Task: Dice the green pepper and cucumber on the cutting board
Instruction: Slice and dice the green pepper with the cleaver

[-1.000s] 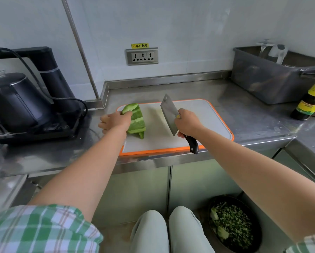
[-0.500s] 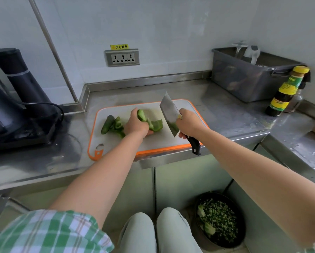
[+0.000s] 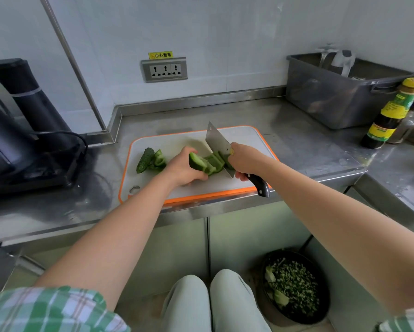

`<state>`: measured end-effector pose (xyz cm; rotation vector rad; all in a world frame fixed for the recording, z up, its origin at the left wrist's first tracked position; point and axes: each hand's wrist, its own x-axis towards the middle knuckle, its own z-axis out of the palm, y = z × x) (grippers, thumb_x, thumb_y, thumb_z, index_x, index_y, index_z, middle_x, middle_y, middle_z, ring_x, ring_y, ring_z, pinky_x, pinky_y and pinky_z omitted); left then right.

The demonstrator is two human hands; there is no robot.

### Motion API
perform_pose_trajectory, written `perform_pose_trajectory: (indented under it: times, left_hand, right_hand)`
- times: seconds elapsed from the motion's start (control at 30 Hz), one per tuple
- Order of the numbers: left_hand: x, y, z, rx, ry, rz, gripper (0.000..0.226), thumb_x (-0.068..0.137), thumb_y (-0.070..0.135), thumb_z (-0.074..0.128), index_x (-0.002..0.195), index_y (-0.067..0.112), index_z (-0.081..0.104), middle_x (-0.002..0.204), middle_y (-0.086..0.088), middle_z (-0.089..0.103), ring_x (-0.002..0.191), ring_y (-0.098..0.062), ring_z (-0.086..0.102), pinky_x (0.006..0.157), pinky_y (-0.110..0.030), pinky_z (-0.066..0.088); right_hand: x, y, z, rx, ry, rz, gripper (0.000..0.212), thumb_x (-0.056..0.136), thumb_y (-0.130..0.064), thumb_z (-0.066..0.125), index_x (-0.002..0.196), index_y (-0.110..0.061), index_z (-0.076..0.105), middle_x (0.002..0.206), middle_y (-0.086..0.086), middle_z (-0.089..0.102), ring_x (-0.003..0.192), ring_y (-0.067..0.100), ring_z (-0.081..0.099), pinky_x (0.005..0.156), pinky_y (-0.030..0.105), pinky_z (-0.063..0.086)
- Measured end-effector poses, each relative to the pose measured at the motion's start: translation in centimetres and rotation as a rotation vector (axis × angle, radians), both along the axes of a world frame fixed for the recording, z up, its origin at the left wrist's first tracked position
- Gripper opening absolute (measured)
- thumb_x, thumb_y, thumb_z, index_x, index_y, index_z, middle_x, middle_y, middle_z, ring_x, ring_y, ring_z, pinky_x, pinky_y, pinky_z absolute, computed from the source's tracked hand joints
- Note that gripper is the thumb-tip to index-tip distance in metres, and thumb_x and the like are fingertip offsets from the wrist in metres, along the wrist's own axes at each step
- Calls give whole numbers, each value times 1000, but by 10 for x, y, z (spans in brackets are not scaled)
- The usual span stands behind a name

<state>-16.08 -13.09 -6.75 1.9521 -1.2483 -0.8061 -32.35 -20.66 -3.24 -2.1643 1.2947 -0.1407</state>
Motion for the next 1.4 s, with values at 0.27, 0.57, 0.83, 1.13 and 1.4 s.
perform_pose_trajectory:
  times: [0.27,0.57,0.83,1.13,1.4]
  left_hand:
    - [2,-1,-2,-111,-151,88,67,72,32,79,121,8,40,113,-9,56,103,-27,56,81,-35,47]
    - [-4,-5,-26,-159,-312,169,89,71,41,80,138,12,31,136,-8,40,127,-29,39,97,-38,33]
    - [-3,-11,-33,-316,-216,80,97,71,34,83,146,13,25,138,-10,43,123,-29,48,100,-44,43]
    - [1,-15,-41,-369,-159,61,108,67,45,81,152,22,18,142,-2,44,113,-26,57,96,-46,48]
    - [4,-15,-47,-399,-114,72,110,69,36,84,153,23,15,137,0,51,108,-24,60,95,-44,49]
  right_hand:
    - [-5,0,4,-141,-132,-57,11,93,-9,33,97,-8,43,69,11,55,43,24,53,43,26,42]
    - [5,13,3,-152,36,-9,34,92,-7,33,124,-7,44,90,15,55,52,28,58,55,37,54]
    - [5,12,15,-227,136,37,17,93,-7,32,106,-6,44,80,10,50,50,24,56,48,32,48]
    - [3,11,18,-234,186,78,12,92,-7,33,100,-8,42,77,7,47,48,22,53,46,28,43]
    - [5,12,16,-217,212,93,12,93,-7,35,103,-10,41,80,8,49,52,22,55,48,30,47]
